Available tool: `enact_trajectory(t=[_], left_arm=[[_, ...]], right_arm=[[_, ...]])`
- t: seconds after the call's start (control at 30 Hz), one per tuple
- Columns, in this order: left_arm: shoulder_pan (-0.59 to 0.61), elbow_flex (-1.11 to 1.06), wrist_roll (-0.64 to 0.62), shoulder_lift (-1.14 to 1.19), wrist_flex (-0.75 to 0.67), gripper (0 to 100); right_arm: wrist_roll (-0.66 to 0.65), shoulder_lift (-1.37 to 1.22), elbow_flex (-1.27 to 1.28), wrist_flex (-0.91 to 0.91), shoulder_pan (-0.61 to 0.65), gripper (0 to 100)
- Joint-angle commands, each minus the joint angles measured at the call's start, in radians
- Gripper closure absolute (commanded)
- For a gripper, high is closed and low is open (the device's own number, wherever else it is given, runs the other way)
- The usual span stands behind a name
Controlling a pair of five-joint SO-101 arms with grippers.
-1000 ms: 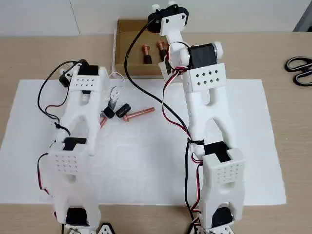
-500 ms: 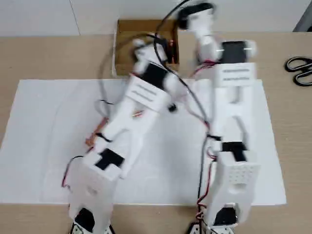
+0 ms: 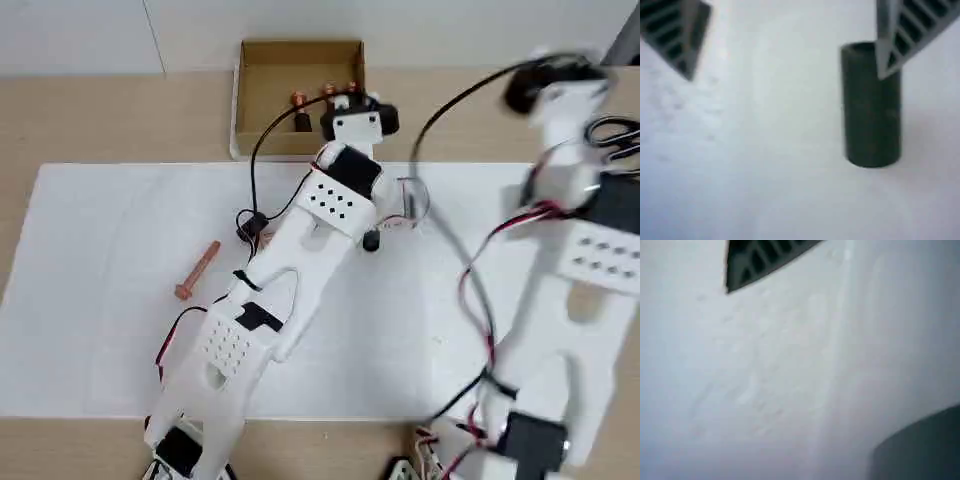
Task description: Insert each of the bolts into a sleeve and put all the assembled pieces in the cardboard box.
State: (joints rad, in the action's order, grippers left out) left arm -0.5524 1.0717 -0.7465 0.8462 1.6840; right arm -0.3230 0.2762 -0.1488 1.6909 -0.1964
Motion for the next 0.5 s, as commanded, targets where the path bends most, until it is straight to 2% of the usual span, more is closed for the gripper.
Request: enact_trajectory(t=[0.0,0.13,0.27,0.37,0.47], left_arm=[[0.032,0.208,0.005,-0.02,0.06,75],[0.107,0.354,0.046,-0.021,0.068,75],[0.327,0.512,0.071,-0.08,0.071,75],[0.511,0.475,0.103,-0.15,0.072,75],[0.621,0.317,0.118,-0.213,0.072,75]], right_arm=[[0.081,0.142,0.242,-0.059,0.147,58.6],[0.147,0.228,0.328,-0.179,0.268,58.6],[0.267,0.199,0.459,-0.452,0.377,58.6],[0.416,0.114,0.525,-0.641,0.478,58.6],[0.572,0.008,0.476,-0.693,0.509,58.6]])
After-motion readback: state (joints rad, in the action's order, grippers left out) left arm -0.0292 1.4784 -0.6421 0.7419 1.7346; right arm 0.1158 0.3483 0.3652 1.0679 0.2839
